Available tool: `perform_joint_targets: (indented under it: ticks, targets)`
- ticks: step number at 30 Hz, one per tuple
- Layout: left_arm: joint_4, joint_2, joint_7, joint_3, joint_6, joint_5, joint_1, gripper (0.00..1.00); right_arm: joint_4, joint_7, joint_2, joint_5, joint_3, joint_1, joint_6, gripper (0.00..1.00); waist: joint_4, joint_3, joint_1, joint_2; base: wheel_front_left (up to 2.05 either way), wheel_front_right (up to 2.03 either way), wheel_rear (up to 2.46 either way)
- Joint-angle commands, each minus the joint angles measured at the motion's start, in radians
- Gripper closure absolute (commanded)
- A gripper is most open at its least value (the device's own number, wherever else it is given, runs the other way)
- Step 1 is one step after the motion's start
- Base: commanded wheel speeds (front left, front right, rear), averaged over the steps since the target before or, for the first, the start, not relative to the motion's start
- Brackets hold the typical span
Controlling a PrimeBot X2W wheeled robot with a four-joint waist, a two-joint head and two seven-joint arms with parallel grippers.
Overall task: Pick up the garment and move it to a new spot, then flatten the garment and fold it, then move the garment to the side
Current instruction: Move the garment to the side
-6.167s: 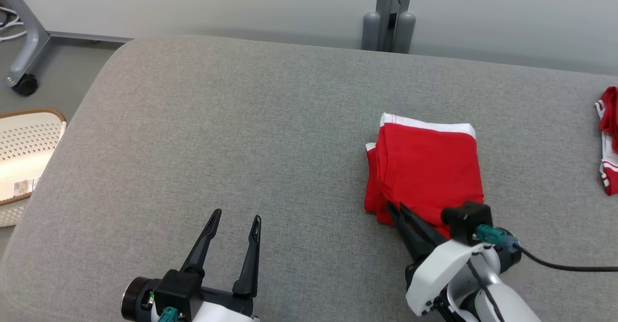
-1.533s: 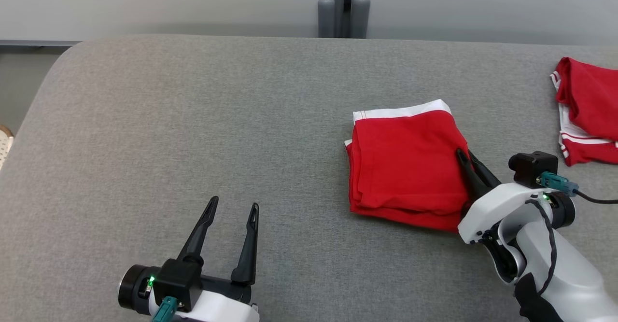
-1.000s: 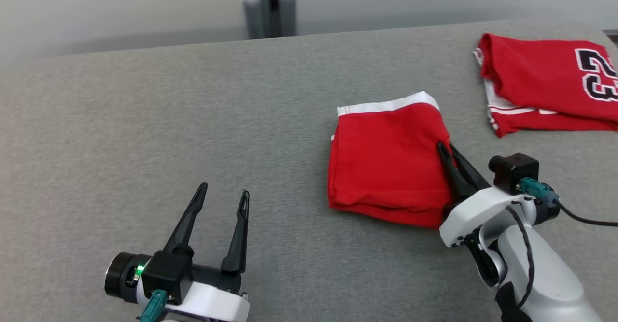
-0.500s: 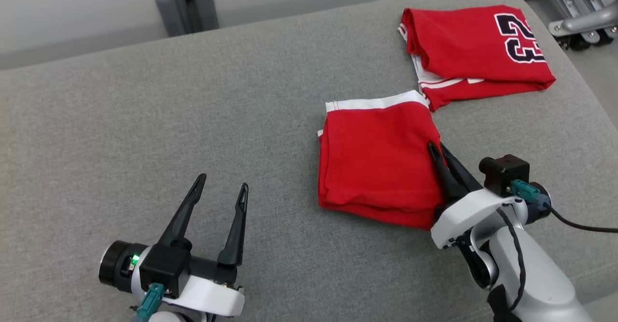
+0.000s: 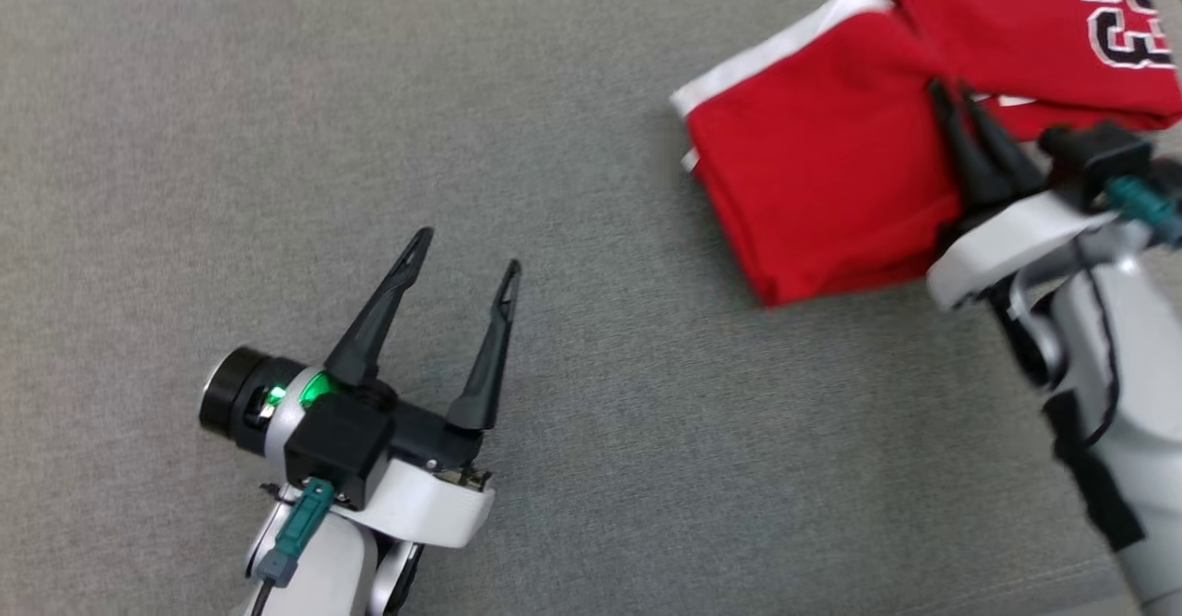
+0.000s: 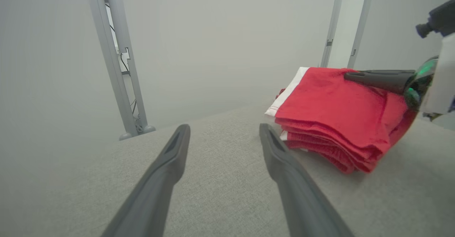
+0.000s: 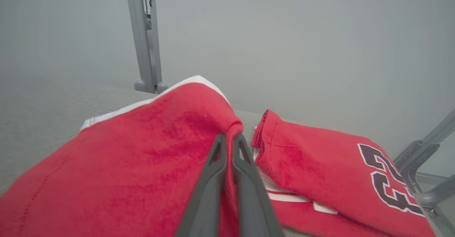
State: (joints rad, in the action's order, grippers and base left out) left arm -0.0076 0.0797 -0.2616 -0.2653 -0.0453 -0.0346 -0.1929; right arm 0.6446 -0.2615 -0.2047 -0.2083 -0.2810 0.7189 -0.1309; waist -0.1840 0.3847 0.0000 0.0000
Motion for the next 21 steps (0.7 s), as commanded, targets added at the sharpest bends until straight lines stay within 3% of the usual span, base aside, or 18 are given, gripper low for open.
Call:
perform_joint_targets:
  ticks: [1,6,21]
  targets:
    - [-0.015,0.002,-0.004,-0.01,-0.009,0.008,-0.029,0.0,-0.009,-0.005,-0.03,0.016,0.011,0.039,0.0,1.0,0.038,0.052,0.0,0.0,0.0,0.0,0.0]
    - [-0.082,-0.007,-0.004,-0.037,-0.02,-0.005,-0.081,0.0,-0.017,-0.005,-0.127,0.063,0.078,0.135,0.0,1.0,0.074,0.139,0.0,0.0,0.0,0.0,0.0]
    - [-0.129,0.034,-0.004,-0.036,-0.028,0.012,-0.132,0.0,0.032,-0.005,-0.249,0.255,0.276,0.24,0.0,1.0,0.086,0.237,0.0,0.0,0.0,0.0,0.0]
